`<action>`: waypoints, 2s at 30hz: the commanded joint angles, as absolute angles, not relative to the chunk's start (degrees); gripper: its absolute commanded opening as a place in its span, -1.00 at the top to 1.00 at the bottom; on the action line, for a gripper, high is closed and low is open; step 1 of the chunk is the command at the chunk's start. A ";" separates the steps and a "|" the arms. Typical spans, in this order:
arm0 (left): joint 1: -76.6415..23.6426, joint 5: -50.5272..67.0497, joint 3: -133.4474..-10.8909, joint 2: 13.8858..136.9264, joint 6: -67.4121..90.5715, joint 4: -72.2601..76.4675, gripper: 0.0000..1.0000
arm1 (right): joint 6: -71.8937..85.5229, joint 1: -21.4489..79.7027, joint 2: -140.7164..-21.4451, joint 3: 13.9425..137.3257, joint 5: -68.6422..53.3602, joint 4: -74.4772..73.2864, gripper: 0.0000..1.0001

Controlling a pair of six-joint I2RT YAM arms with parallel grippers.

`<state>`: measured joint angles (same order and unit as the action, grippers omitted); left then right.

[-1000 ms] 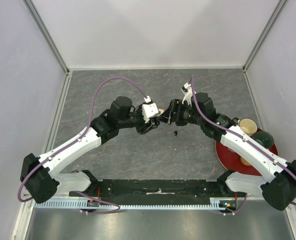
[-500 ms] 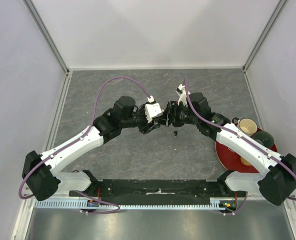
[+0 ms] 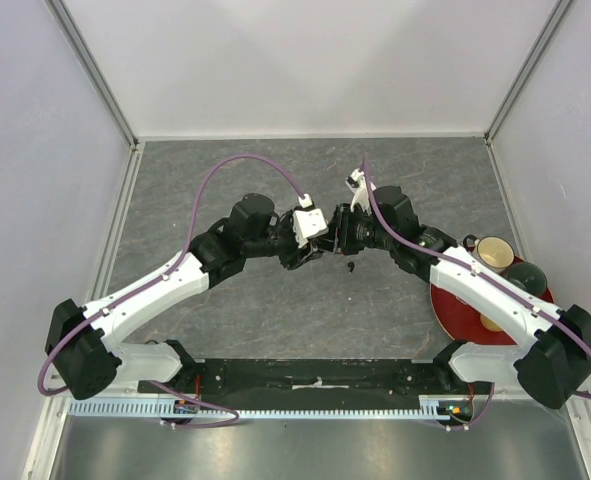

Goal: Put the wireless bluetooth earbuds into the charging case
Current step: Pick up the charging case at the center of the board, then place the charging case at the center of the board.

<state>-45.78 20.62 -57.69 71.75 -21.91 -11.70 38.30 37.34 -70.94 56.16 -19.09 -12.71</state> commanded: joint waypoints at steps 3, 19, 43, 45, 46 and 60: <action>-46.49 21.27 -60.03 71.81 -20.40 -9.14 0.77 | 37.71 37.09 -69.08 56.25 -16.88 -9.32 0.91; -46.41 11.88 -44.50 57.76 -9.50 7.54 -0.74 | 40.08 34.46 -63.81 57.66 -12.12 -5.36 1.00; -36.39 28.20 -38.94 48.41 32.24 34.61 -0.78 | 48.68 26.72 -60.29 49.67 -51.06 28.73 0.91; -36.39 31.79 -39.98 49.91 33.48 35.51 -0.68 | 49.92 26.81 -60.12 49.05 -50.80 30.93 0.90; -36.30 32.69 -40.43 50.79 33.66 35.51 -0.65 | 50.01 26.81 -60.12 48.78 -50.63 31.20 0.89; -36.39 36.91 -40.96 60.20 41.83 47.81 -0.53 | 50.54 26.81 -59.59 47.02 -49.48 31.73 0.88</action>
<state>-36.53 34.35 -38.96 58.17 37.74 41.23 50.37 26.83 -60.88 47.27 -49.47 28.23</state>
